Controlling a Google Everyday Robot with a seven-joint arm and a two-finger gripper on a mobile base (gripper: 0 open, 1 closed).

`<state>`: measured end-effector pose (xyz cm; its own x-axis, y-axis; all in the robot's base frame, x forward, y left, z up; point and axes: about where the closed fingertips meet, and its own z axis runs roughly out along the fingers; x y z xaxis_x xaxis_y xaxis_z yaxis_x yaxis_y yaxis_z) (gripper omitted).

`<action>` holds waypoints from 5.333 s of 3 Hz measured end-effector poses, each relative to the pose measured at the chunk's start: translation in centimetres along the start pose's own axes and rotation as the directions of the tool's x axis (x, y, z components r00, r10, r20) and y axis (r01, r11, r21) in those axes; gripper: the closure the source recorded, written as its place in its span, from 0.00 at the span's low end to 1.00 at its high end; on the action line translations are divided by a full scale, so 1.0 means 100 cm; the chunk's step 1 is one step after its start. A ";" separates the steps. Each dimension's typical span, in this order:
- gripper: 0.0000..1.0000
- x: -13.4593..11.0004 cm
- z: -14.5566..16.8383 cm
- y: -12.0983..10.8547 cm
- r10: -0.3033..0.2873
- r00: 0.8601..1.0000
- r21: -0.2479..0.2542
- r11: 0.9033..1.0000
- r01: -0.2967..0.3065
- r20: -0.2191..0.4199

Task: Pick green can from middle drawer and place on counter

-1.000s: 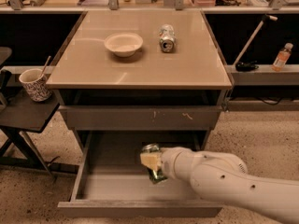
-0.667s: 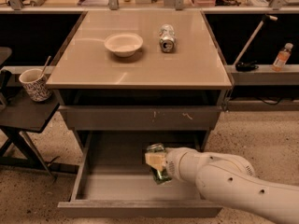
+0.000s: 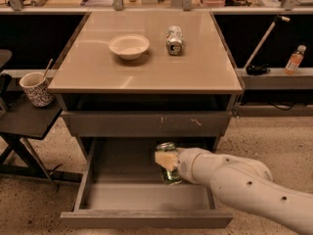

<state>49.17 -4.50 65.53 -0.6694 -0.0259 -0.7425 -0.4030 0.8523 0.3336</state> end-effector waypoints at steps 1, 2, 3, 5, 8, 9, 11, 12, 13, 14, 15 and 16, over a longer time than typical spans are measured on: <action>1.00 -0.058 -0.031 -0.019 0.060 0.995 0.003 0.998 -0.060 0.083; 1.00 -0.119 -0.103 -0.054 0.126 0.980 0.044 0.990 -0.135 0.156; 1.00 -0.193 -0.174 -0.086 0.177 0.953 0.103 0.973 -0.207 0.245; 1.00 -0.228 -0.193 -0.093 0.175 0.936 0.109 0.970 -0.217 0.304; 1.00 -0.392 -0.133 -0.159 0.197 0.811 0.072 0.957 -0.281 0.551; 1.00 -0.429 -0.098 -0.143 0.192 0.802 0.035 0.966 -0.256 0.565; 1.00 -0.473 -0.056 -0.123 0.188 0.793 -0.006 0.974 -0.227 0.580; 0.81 -0.473 -0.056 -0.123 0.188 0.793 -0.006 0.974 -0.227 0.580; 0.58 -0.473 -0.056 -0.123 0.188 0.793 -0.006 0.974 -0.227 0.580; 0.34 -0.473 -0.056 -0.123 0.188 0.793 -0.006 0.974 -0.227 0.580; 0.11 -0.473 -0.056 -0.123 0.188 0.793 -0.006 0.974 -0.227 0.580; 0.00 -0.473 -0.056 -0.123 0.188 0.793 -0.006 0.974 -0.227 0.580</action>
Offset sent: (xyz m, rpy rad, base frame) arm 0.1010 -0.2321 0.3251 0.2045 -0.2296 -0.3812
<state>82.31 -16.68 99.75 -0.2450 0.4429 -0.8625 -0.2444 0.8326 0.4970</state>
